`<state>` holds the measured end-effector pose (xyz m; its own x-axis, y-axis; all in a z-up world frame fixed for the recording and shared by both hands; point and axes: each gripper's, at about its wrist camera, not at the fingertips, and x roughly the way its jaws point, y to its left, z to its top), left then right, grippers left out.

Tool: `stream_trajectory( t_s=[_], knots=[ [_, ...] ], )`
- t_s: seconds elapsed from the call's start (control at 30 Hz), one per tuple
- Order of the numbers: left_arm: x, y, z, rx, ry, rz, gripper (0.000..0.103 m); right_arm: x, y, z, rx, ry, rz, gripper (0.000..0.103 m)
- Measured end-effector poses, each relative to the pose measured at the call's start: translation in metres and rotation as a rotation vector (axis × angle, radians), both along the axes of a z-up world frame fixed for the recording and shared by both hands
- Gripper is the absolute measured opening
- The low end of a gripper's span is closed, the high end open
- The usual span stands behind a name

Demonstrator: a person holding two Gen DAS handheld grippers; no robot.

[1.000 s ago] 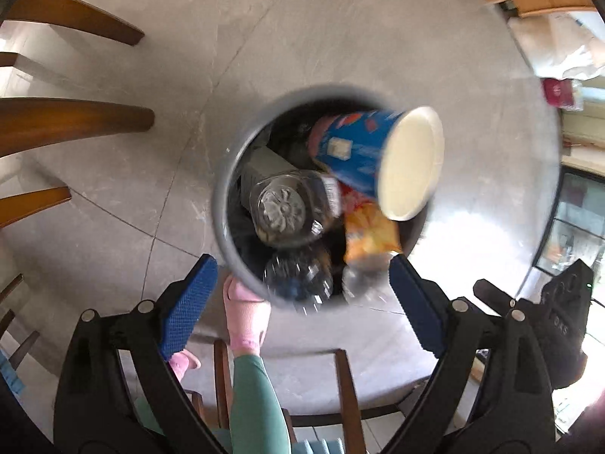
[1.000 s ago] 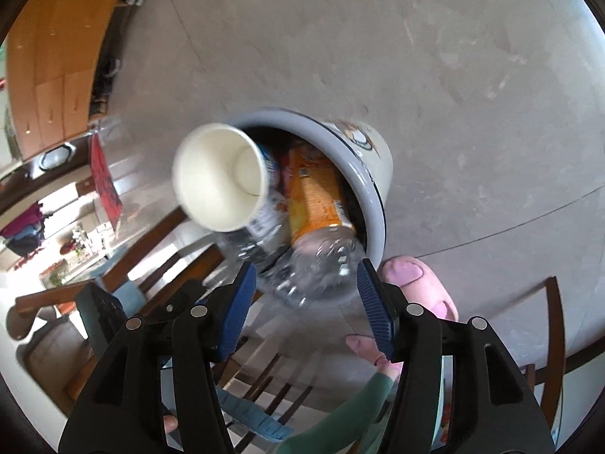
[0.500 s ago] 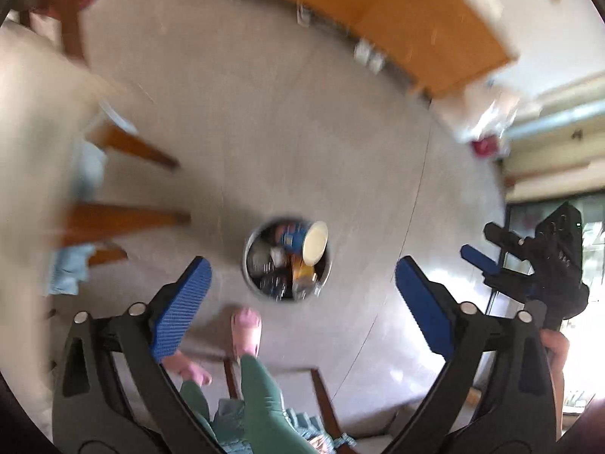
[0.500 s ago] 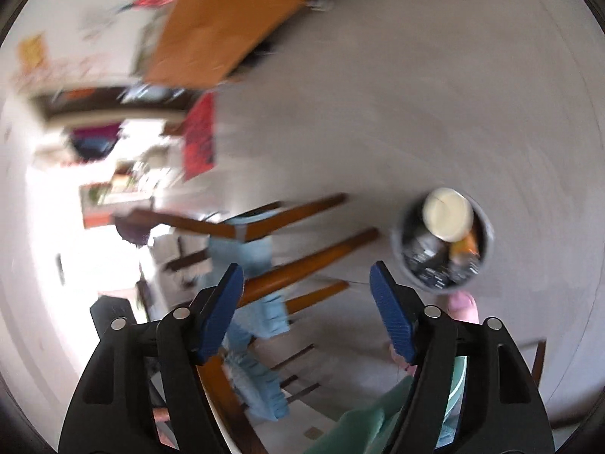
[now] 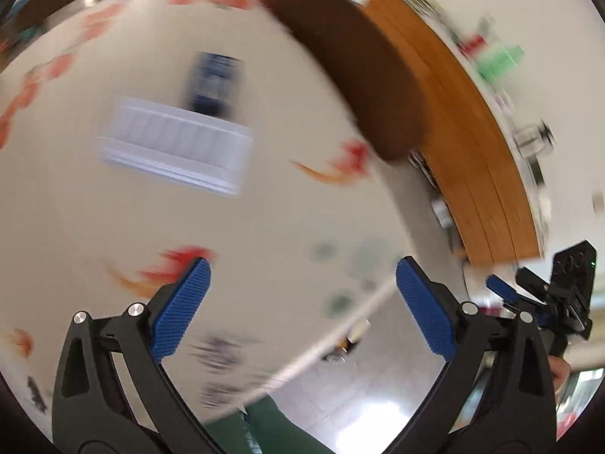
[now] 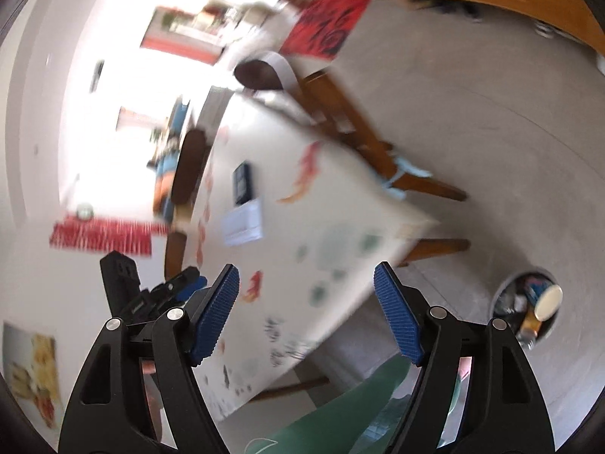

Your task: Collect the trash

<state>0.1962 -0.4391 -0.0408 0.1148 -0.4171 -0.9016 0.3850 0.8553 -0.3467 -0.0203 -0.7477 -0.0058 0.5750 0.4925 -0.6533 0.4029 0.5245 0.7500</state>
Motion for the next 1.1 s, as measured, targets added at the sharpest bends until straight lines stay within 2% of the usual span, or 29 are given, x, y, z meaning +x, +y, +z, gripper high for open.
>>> stream_trajectory(
  t_s=[0.03, 0.27, 0.43, 0.57, 0.67, 0.8, 0.97, 1.0, 1.1],
  knots=[
    [0.014, 0.015, 0.000, 0.006, 0.000, 0.031, 0.096, 0.028, 0.015, 0.002, 0.002, 0.003, 0.034, 0.075],
    [0.090, 0.096, -0.020, -0.006, 0.050, 0.220, 0.096, 0.141, 0.085, 0.001, -0.001, 0.051, 0.165, 0.075],
    [0.117, 0.129, -0.043, -0.048, 0.150, 0.347, 0.096, 0.204, 0.118, -0.008, -0.033, 0.116, 0.243, 0.075],
    [0.127, 0.128, -0.064, -0.071, 0.244, 0.427, 0.096, 0.243, 0.133, -0.017, -0.073, 0.164, 0.277, 0.075],
    [0.136, 0.122, -0.072, -0.055, 0.263, 0.476, 0.096, 0.268, 0.139, -0.025, -0.096, 0.177, 0.312, 0.075],
    [0.149, 0.118, -0.086, -0.051, 0.313, 0.616, 0.096, 0.302, 0.144, -0.042, -0.094, 0.221, 0.341, 0.075],
    [0.156, 0.110, -0.106, -0.035, 0.363, 0.783, 0.096, 0.353, 0.154, -0.064, -0.122, 0.281, 0.442, 0.072],
    [0.154, 0.108, -0.110, -0.048, 0.389, 0.848, 0.096, 0.365, 0.157, -0.070, -0.129, 0.304, 0.465, 0.072],
    [0.155, 0.099, -0.117, -0.059, 0.419, 0.918, 0.096, 0.386, 0.161, -0.073, -0.166, 0.326, 0.506, 0.071]
  ],
)
